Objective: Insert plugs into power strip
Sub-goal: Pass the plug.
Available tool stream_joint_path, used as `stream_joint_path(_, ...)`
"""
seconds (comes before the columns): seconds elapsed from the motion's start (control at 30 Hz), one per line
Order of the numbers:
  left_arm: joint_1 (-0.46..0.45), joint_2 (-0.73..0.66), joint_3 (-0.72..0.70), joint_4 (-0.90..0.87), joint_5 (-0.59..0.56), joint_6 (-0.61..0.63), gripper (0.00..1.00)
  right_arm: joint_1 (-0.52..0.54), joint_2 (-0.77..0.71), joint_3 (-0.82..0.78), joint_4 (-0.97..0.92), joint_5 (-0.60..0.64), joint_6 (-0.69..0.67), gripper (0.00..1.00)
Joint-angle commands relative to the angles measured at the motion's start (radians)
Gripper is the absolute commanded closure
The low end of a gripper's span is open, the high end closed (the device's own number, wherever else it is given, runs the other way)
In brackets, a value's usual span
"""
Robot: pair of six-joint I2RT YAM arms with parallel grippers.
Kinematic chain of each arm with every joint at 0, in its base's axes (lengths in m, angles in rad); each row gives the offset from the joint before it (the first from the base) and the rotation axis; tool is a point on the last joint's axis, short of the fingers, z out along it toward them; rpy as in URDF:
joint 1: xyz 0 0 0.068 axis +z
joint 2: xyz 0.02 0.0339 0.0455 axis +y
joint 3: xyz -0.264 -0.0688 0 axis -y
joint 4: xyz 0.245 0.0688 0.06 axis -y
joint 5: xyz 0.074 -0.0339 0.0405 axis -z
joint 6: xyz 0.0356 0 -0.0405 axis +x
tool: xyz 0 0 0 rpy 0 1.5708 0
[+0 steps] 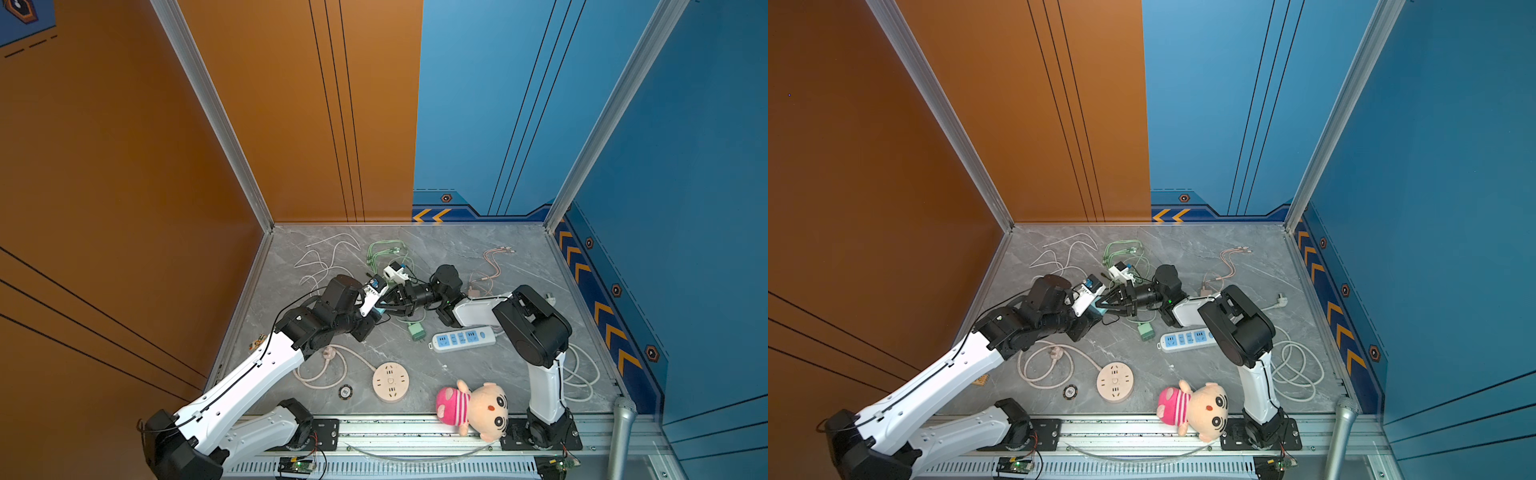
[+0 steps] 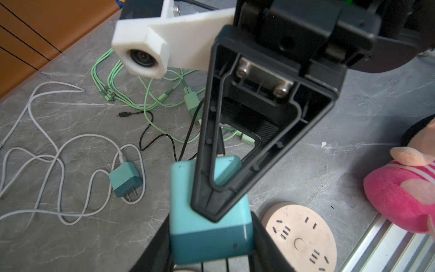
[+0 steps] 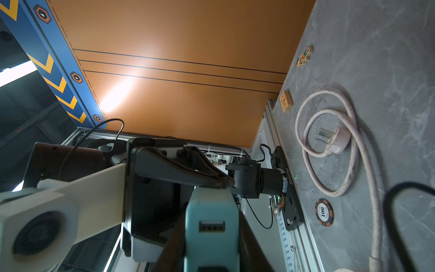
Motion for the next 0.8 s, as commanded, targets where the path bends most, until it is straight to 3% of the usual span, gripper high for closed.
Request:
stream_joint_path(0.0,-0.002,0.007,0.026,-0.004,0.001,0.018,0.6,-0.001,0.002,0.003,-0.052,0.008,-0.079,1.0)
stream_joint_path(0.07,-0.004,0.008,0.025,0.013,-0.023,0.014,0.58,-0.004,-0.02,-0.002,-0.161,0.023,-0.159,1.0)
stream_joint_path(0.13,-0.006,0.008,0.027,0.029,-0.041,0.013,0.49,-0.008,-0.062,-0.002,-0.366,0.053,-0.308,1.0)
stream_joint_path(0.2,-0.005,0.01,0.033,0.034,-0.066,0.007,0.41,-0.015,-0.128,0.028,-0.766,0.109,-0.591,1.0)
stream_joint_path(0.27,-0.004,0.009,0.038,0.034,-0.077,0.004,0.38,-0.011,-0.185,0.12,-1.264,0.219,-0.957,1.0)
stream_joint_path(0.3,-0.004,0.005,0.039,0.034,-0.073,0.003,0.37,-0.007,-0.199,0.173,-1.427,0.261,-1.079,1.0)
stream_joint_path(0.57,-0.01,-0.073,0.009,0.036,-0.074,-0.023,0.33,-0.028,-0.215,0.194,-1.438,0.317,-1.057,1.0)
stream_joint_path(0.77,-0.042,-0.107,-0.071,0.099,0.013,-0.039,0.32,-0.003,-0.263,0.193,-1.444,0.335,-1.059,1.0)
